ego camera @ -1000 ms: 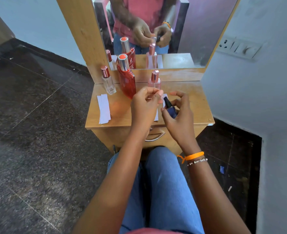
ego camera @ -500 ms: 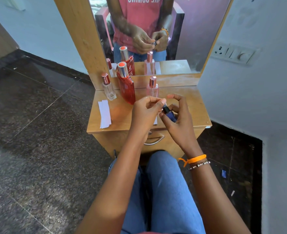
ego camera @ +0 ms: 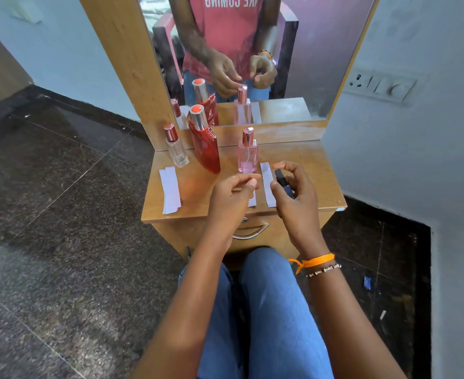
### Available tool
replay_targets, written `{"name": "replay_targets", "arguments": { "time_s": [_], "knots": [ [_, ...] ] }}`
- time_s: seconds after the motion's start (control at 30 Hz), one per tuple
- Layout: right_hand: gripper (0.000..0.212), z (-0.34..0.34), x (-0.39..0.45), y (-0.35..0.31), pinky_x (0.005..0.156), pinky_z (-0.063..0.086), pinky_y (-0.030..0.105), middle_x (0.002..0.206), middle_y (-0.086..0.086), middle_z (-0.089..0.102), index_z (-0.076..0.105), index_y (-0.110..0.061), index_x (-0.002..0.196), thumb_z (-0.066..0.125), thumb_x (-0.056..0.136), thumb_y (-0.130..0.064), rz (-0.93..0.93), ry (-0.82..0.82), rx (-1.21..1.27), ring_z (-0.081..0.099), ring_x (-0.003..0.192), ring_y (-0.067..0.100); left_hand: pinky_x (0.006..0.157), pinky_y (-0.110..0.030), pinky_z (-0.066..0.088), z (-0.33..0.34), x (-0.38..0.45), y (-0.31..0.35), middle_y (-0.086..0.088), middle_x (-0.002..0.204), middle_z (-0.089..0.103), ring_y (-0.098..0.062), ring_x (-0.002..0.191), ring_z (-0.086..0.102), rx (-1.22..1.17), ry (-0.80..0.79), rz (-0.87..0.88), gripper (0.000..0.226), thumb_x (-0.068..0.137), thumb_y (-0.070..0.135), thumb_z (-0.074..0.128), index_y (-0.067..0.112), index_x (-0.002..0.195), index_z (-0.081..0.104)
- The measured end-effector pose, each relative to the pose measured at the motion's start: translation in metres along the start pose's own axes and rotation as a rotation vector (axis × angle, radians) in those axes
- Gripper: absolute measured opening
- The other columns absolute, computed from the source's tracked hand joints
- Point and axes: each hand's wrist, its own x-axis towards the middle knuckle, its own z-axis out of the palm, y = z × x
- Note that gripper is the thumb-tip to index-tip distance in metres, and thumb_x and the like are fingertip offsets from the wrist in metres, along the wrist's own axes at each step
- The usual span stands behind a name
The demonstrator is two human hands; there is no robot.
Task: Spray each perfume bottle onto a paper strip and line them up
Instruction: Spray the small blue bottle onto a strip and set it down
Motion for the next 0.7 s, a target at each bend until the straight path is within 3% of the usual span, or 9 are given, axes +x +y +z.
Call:
{"name": "replay_targets", "arguments": {
  "time_s": [0.2, 0.33, 0.43, 0.5, 0.57, 0.7],
  "knots": [
    [0.035, -0.006, 0.004, 0.005, 0.045, 0.031, 0.018, 0.068, 0.002, 0.05, 0.056, -0.026, 0.101, 0.04, 0.073, -0.014, 0.164, -0.015, 0.188, 0.035, 0.053, 0.011, 0.058, -0.003, 0.042, 0.006, 0.002, -0.005, 0.013, 0.089, 0.064, -0.006, 0.084, 0.057, 0.049, 0.004, 0.026, 0.021, 0.092, 0.015, 0.052, 0.028, 0.091, 0.068],
    [0.043, -0.013, 0.01, 0.003, 0.073, 0.04, 0.027, 0.088, 0.001, 0.063, 0.036, -0.024, 0.128, 0.036, 0.09, -0.004, 0.23, -0.081, 0.082, 0.05, 0.079, 0.011, 0.082, -0.024, 0.049, 0.01, 0.004, -0.009, 0.013, 0.092, 0.066, -0.013, 0.094, 0.061, 0.08, 0.013, 0.009, 0.018, 0.09, 0.016, 0.054, 0.026, 0.092, 0.069],
    [0.053, -0.019, 0.013, 0.005, 0.086, 0.044, 0.026, 0.102, -0.001, 0.065, 0.024, -0.025, 0.137, 0.041, 0.093, 0.0, 0.217, -0.14, 0.041, 0.056, 0.099, 0.014, 0.086, -0.031, 0.051, 0.011, 0.005, -0.011, 0.011, 0.092, 0.066, -0.014, 0.094, 0.062, 0.105, 0.013, 0.029, 0.018, 0.09, 0.015, 0.054, 0.025, 0.092, 0.069],
    [0.054, -0.022, 0.017, 0.005, 0.077, 0.05, 0.016, 0.108, -0.002, 0.061, 0.029, -0.025, 0.136, 0.05, 0.092, -0.001, 0.199, -0.113, 0.015, 0.057, 0.096, 0.009, 0.085, -0.032, 0.052, 0.012, 0.006, -0.012, 0.011, 0.092, 0.067, -0.012, 0.092, 0.062, 0.137, 0.014, 0.059, 0.019, 0.09, 0.014, 0.054, 0.025, 0.092, 0.069],
    [0.048, -0.022, 0.021, 0.002, 0.069, 0.052, 0.015, 0.107, -0.004, 0.059, 0.043, -0.02, 0.128, 0.06, 0.087, -0.002, 0.173, -0.066, -0.029, 0.059, 0.09, 0.006, 0.083, -0.033, 0.053, 0.012, 0.007, -0.013, 0.01, 0.092, 0.067, -0.009, 0.089, 0.062, 0.177, 0.016, 0.085, 0.018, 0.09, 0.013, 0.055, 0.023, 0.094, 0.07],
    [0.023, -0.02, 0.032, 0.0, 0.063, 0.05, 0.008, 0.087, 0.002, 0.067, 0.064, -0.007, 0.1, 0.071, 0.078, -0.004, 0.132, -0.029, -0.051, 0.063, 0.078, 0.006, 0.072, -0.027, 0.049, 0.014, 0.006, -0.011, 0.019, 0.084, 0.061, -0.002, 0.077, 0.055, 0.179, 0.001, 0.073, 0.017, 0.09, 0.014, 0.056, 0.021, 0.096, 0.07]
  ]
}}
